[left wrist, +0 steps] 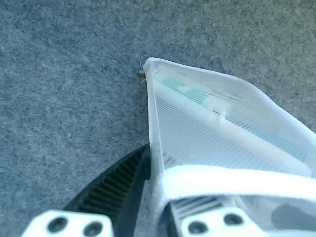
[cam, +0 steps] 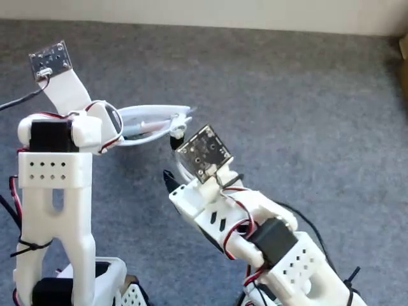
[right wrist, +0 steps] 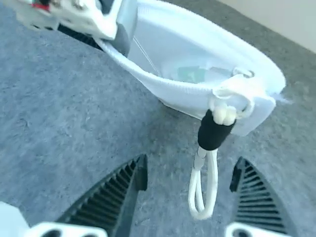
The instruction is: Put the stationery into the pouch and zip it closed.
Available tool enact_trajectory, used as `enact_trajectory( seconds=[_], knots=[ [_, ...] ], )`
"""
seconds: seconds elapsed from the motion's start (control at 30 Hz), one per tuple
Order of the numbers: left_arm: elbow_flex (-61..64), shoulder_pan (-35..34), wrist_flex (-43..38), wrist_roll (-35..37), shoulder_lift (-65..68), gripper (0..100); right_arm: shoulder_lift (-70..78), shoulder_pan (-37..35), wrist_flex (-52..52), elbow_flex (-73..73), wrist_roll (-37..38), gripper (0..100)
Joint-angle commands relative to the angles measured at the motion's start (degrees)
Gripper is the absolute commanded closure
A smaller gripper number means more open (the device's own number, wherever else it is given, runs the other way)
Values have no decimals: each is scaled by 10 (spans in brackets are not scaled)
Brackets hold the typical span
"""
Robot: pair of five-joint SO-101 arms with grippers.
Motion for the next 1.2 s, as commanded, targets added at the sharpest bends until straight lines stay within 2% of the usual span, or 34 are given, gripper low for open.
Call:
enact_trajectory(
  seconds=[0.0,0.37,0.57,0.67,1.0,1.17],
  knots=[
    [15,7,-30,11,-15,993,-19,-1,-75,26,-4,739],
    [15,5,-27,11,-15,993,-17,42,-272,138,-4,741],
    [15,5,-27,10,-15,993,-17,41,-403,202,-4,854],
    [16,5,-27,10,-15,993,-17,41,-449,227,-4,871],
    [16,5,-27,9,-15,993,-16,48,-465,235,-5,871],
    [16,5,-27,9,-15,993,-15,73,-462,233,-69,870]
  ],
)
